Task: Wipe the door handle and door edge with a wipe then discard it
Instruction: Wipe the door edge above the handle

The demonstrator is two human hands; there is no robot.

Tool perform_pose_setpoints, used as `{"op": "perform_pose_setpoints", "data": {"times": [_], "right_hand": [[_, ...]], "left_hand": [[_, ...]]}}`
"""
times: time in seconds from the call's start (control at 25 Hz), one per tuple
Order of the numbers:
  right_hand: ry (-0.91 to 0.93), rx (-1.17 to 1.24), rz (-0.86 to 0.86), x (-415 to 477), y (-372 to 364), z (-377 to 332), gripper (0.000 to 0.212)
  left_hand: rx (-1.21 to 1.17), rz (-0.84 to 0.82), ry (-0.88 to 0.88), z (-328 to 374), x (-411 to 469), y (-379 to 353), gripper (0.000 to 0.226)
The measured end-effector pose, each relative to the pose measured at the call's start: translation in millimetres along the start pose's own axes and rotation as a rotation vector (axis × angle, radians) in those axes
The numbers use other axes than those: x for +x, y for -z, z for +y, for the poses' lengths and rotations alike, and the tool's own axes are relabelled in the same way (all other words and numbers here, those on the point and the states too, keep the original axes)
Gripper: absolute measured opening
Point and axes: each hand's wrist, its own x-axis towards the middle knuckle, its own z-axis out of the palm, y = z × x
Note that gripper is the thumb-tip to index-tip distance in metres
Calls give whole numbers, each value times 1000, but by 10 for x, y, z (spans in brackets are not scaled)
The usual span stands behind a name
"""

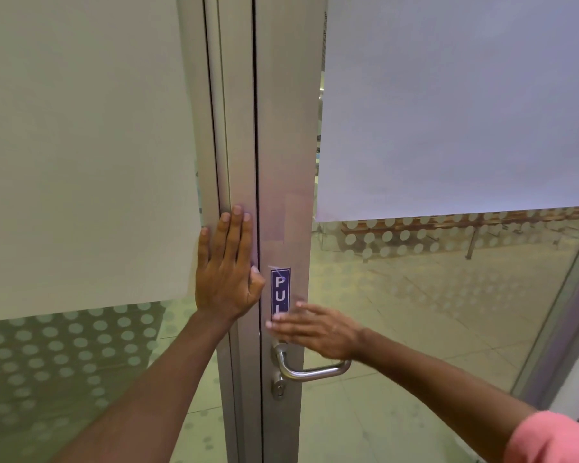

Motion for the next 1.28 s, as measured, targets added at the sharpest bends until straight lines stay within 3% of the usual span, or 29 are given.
{"op": "perform_pose_setpoints", "data": {"times": [0.08, 0.16, 0.36, 0.48, 0.6, 0.88, 0.96, 1.28], "right_hand": [[58, -78, -50, -80, -15, -38, 76], [-1, -126, 38, -26, 82, 136, 73], [-461, -65, 311, 404, 487, 662, 65], [-596, 19, 422, 604, 491, 507, 64], [-523, 89, 386, 656, 354, 221, 72], [-112, 82, -43, 44, 18, -176, 86], [-91, 14, -23, 6, 58, -51, 84], [-624, 16, 329, 431, 652, 776, 83]], "left_hand": [[-1, 3, 4, 3, -4, -10, 86], [8, 2, 3, 8, -6, -11, 85], [0, 0, 4, 9, -4, -4, 85], [3, -6, 11, 14, -9, -3, 84], [0, -4, 9, 9, -2, -4, 84], [-5, -4, 6, 1, -5, 3, 87], [-1, -13, 10, 4, -4, 3, 87], [-29, -20, 14, 3, -20, -22, 88]]}}
